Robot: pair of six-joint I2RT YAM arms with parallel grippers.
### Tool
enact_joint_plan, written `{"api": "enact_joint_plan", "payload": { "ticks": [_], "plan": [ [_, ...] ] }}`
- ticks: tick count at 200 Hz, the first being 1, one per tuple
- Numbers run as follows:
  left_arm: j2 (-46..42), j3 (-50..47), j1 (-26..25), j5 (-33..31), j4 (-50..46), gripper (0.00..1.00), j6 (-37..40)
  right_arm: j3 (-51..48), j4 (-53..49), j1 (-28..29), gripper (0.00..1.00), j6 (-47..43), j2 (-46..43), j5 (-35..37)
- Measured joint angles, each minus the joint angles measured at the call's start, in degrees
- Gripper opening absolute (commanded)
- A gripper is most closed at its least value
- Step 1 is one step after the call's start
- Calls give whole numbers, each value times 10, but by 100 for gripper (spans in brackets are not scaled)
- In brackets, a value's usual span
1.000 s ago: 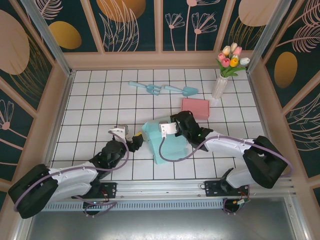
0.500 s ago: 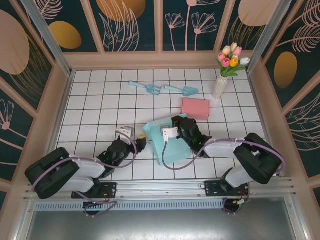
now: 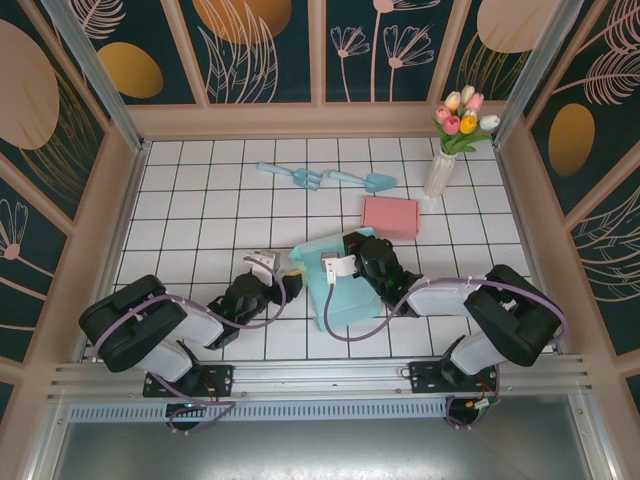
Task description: Fold the paper box
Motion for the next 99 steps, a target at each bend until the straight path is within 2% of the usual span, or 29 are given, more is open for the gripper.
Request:
{"api": "enact_joint_plan", "payload": {
  "ticks": [99],
  "plan": [
    [31,41,-14,-10,3,59,-1,0,-3,4,0,3,0,18]
  ]
}}
